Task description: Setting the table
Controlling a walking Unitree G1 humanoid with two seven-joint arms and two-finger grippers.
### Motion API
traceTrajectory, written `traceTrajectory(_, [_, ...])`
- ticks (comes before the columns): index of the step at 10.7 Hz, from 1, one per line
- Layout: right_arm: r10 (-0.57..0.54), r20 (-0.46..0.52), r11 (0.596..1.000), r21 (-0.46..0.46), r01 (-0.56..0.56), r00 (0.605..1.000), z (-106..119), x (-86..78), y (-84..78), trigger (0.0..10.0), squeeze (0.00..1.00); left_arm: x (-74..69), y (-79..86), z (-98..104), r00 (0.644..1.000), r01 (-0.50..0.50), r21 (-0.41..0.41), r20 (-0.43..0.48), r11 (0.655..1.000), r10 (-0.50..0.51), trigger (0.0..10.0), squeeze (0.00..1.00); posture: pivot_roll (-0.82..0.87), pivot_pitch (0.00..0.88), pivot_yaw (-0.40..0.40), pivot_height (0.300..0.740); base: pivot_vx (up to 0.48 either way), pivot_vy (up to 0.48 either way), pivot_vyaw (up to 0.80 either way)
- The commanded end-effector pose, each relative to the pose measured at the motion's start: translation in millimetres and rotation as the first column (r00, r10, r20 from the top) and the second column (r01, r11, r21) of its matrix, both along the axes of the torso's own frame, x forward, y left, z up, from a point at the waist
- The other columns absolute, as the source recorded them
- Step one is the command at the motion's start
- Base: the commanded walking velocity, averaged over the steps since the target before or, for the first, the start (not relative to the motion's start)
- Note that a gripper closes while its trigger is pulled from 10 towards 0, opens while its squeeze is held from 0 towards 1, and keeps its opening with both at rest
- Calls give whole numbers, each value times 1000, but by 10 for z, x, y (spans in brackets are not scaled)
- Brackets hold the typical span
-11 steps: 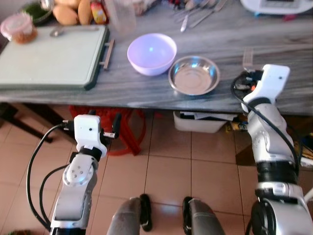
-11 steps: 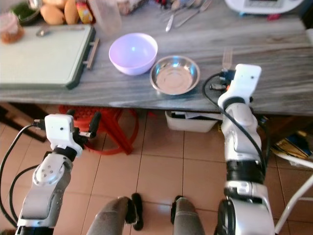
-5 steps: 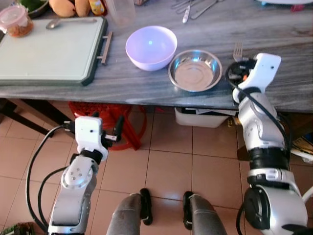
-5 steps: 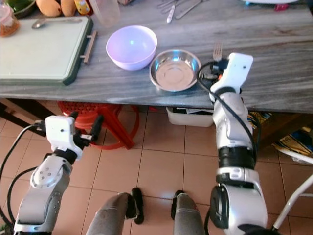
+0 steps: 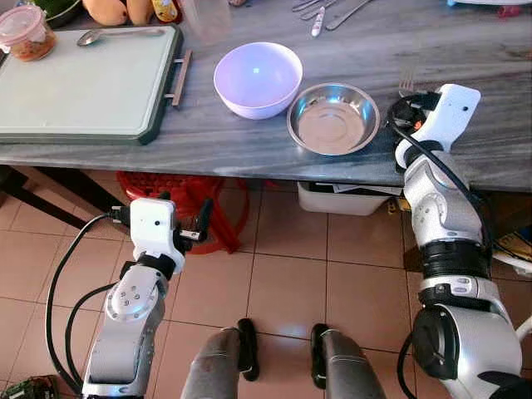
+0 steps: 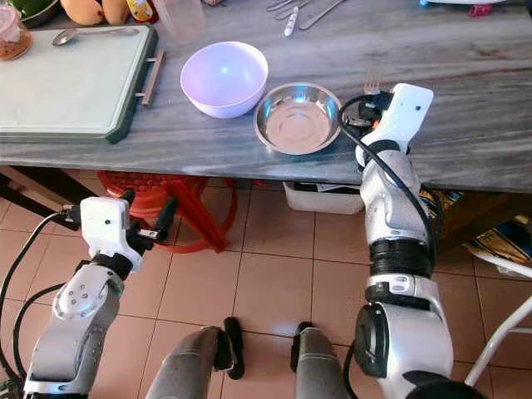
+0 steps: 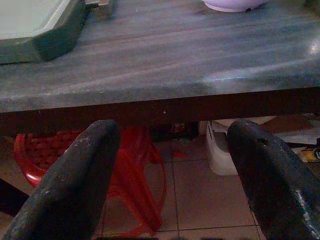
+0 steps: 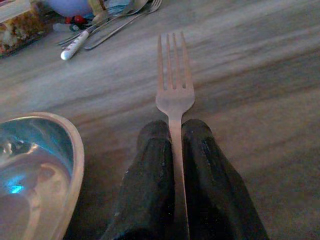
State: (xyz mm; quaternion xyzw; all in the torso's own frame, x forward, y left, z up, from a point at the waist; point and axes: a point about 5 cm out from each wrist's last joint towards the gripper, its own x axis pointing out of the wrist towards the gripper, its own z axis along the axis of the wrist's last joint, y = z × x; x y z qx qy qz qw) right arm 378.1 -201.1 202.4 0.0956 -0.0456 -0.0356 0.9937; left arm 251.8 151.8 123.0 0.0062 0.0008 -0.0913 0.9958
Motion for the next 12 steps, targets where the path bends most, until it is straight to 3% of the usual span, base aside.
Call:
traceTrajectory(1, [6,-114,1000,24,-3,994,-283,-24,33,10000,0,-37,24,-13,1000,-1,4,-10,1000,1,10000,0,56,315,124,740,0,0,0])
traceTrajectory(10, [6,-114,1000,24,-3,994,-283,-24,33,10000,0,-37,24,-13,1000,-1,4,-10,1000,1,10000,0,56,315,124,740,0,0,0])
traceTrajectory(12, [198,-219,977,-41,-211,955,-477,-21,212,10000,0,-17,-4,-26,1000,-6,0,-17,1000,6,10000,0,47,311,113,740,0,0,0])
